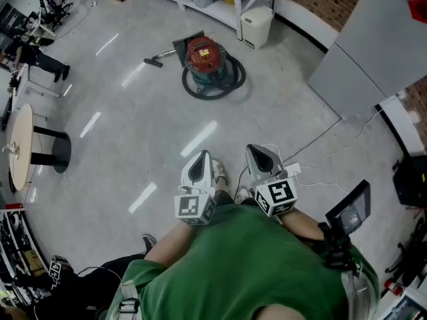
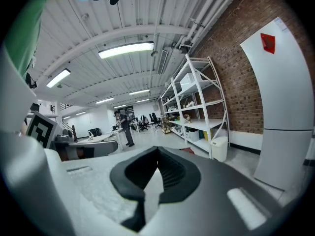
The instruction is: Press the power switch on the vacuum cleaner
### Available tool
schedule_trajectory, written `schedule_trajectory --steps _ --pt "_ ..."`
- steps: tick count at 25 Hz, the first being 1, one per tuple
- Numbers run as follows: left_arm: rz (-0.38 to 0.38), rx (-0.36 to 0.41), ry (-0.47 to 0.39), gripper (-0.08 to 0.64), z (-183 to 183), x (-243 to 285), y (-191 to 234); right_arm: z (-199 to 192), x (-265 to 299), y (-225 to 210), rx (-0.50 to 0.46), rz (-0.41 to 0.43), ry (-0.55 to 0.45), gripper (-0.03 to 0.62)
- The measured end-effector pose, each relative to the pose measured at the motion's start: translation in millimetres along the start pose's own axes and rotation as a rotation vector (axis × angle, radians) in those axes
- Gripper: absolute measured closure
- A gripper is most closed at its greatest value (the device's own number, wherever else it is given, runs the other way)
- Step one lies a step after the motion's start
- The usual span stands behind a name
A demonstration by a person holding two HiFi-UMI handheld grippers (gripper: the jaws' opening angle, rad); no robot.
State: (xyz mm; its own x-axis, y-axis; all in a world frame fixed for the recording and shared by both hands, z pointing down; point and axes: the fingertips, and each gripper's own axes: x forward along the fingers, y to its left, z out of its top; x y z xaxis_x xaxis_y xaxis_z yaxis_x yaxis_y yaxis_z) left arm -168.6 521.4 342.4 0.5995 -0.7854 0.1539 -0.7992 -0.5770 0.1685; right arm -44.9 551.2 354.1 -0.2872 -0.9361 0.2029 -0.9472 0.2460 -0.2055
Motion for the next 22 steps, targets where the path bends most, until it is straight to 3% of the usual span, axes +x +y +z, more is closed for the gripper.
schedule_trajectory --steps 22 --pt "-0.075 -0.050 0.006 0.554 36.9 133.1 118.4 48.3 156.7 -25.1 -0.053 -0.093 0.023 0.589"
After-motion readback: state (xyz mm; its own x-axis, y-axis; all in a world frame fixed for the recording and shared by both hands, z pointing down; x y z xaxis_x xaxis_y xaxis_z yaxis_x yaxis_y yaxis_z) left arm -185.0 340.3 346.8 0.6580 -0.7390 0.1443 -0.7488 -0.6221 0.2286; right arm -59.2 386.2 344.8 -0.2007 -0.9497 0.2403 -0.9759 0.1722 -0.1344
